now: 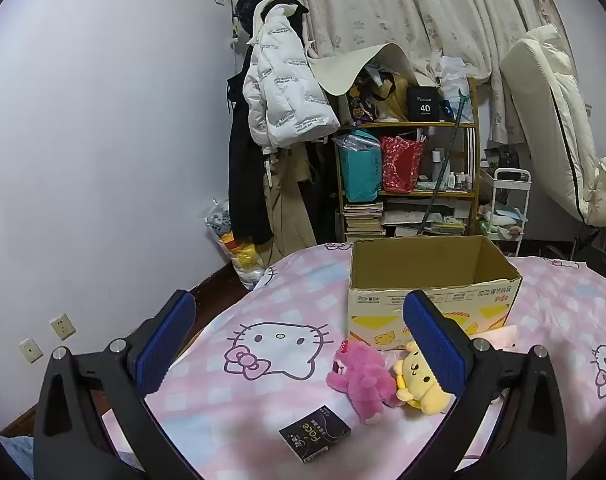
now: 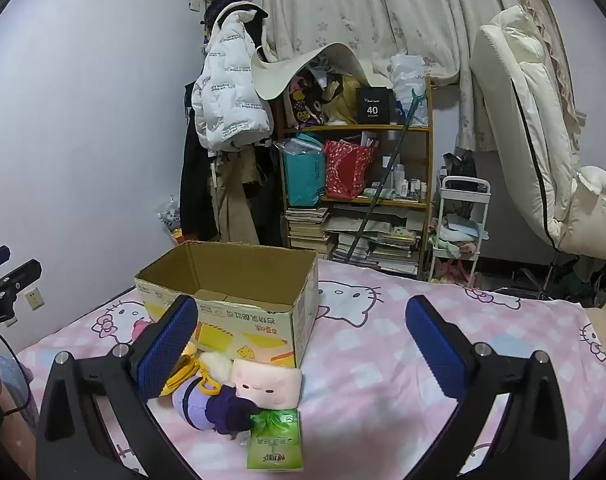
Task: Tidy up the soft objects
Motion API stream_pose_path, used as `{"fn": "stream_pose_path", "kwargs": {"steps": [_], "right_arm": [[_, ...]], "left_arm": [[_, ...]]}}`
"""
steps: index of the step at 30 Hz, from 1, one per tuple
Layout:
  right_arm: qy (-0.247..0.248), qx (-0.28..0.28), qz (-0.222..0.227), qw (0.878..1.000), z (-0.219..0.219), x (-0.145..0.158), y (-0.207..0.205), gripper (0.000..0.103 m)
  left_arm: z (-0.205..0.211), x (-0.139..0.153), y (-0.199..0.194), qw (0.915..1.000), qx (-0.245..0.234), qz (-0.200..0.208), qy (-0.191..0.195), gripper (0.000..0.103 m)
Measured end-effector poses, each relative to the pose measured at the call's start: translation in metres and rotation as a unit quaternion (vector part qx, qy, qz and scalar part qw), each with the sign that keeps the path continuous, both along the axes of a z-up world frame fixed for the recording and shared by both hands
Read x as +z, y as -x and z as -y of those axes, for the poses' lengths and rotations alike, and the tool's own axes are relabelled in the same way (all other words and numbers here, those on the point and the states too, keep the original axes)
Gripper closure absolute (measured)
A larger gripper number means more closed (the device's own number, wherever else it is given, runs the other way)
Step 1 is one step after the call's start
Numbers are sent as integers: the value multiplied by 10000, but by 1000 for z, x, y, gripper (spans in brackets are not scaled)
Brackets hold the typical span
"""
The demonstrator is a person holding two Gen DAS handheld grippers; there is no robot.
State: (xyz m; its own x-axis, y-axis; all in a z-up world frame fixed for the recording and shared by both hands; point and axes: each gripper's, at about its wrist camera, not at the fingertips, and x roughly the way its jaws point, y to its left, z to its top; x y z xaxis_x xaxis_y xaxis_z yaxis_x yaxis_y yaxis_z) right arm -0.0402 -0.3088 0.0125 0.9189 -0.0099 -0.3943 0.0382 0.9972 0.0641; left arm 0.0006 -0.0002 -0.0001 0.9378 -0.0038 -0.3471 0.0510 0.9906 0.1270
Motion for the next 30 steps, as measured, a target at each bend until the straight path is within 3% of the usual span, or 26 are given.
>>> {"fn": "stream_pose_path", "kwargs": {"steps": [30], "right_arm": [[-40, -4, -6, 10000, 8, 4, 3, 0]], "left_arm": [[1, -4, 2, 10000, 2, 59, -38, 1]]}}
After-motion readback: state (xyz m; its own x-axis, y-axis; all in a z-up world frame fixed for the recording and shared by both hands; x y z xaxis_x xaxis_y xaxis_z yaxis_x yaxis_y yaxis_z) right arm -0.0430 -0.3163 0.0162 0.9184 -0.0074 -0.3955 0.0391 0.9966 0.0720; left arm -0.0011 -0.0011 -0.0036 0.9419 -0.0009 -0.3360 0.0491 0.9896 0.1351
